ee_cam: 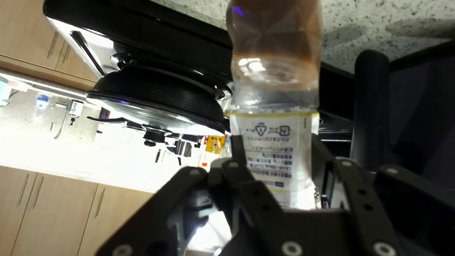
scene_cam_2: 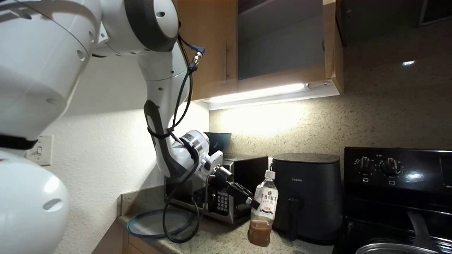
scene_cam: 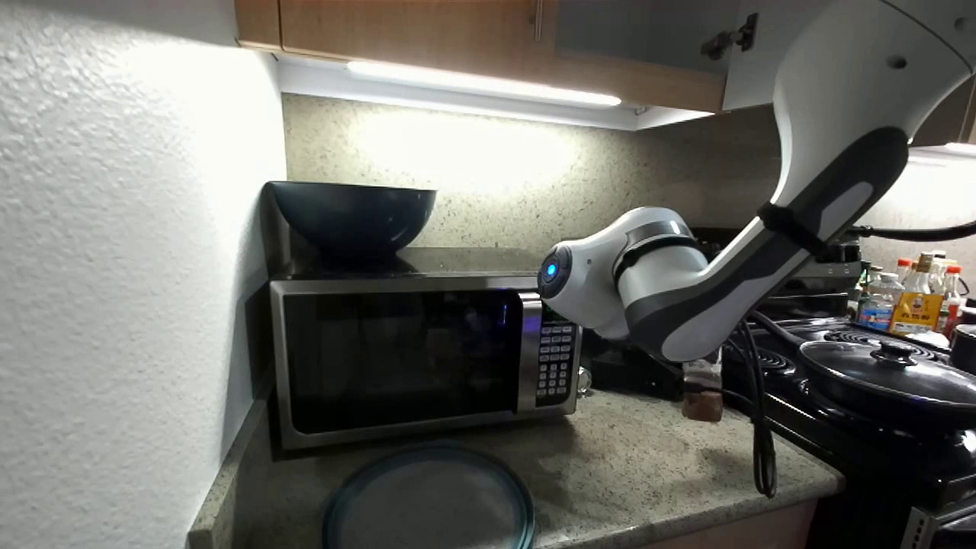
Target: Remove the bottle from the cabinet and put it on the counter.
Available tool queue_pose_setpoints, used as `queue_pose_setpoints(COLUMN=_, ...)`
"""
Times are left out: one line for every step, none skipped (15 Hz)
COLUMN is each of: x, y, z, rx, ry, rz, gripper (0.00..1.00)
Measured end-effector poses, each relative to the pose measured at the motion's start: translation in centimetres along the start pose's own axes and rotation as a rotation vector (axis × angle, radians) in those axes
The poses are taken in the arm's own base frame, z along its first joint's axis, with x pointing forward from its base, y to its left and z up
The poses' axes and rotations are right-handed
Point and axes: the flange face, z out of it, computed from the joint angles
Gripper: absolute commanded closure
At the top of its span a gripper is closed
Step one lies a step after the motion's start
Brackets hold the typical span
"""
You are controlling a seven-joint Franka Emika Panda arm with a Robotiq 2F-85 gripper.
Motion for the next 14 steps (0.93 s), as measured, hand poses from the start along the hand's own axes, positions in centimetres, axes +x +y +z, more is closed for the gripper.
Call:
queue_pose_setpoints(x=0.2, y=-0.3, z=-0.2, rx=0.001, ry=0.026, rz=0.024, gripper=0.8)
queue_pose_setpoints(x=0.3, y=-0.7, z=-0.4, rx=0.003, ry=0.05, rz=0.044, gripper=0.8)
queue_pose_setpoints(x=0.4, y=-1.0, z=-0.7, rx=0.004, ry=0.063, rz=0.056, gripper=0.8)
queue_pose_setpoints(x=0.4, y=-1.3, z=-0.8, rx=0.004, ry=0.069, rz=0.062, gripper=0.8)
queue_pose_setpoints(x=0.2, y=-1.5, z=-1.0, rx=0.006, ry=0.071, rz=0.062, gripper=0.8)
queue_pose_setpoints(x=0.0, y=-1.7, z=-1.1, rx=0.007, ry=0.07, rz=0.06, gripper=0.8)
queue_pose_setpoints(x=-0.2, y=-1.9, z=-1.1, rx=0.008, ry=0.07, rz=0.057, gripper=0.8)
queue_pose_setpoints(x=-0.6, y=-2.1, z=-0.9, rx=0.006, ry=0.07, rz=0.051, gripper=0.8)
queue_pose_setpoints(x=-1.0, y=-2.3, z=-0.7, rx=0.003, ry=0.07, rz=0.045, gripper=0.8)
queue_pose_setpoints(x=-1.5, y=-2.5, z=-0.5, rx=0.0, ry=0.07, rz=0.038, gripper=0.8)
queue_pose_setpoints(x=-1.9, y=-2.7, z=-0.3, rx=-0.003, ry=0.069, rz=0.032, gripper=0.8)
queue_pose_setpoints(x=-2.3, y=-3.0, z=-0.1, rx=-0.006, ry=0.069, rz=0.026, gripper=0.3)
queue_pose_setpoints(x=-2.7, y=-3.2, z=0.1, rx=-0.009, ry=0.069, rz=0.022, gripper=0.29)
queue_pose_setpoints(x=-3.0, y=-3.4, z=0.2, rx=-0.01, ry=0.068, rz=0.018, gripper=0.23)
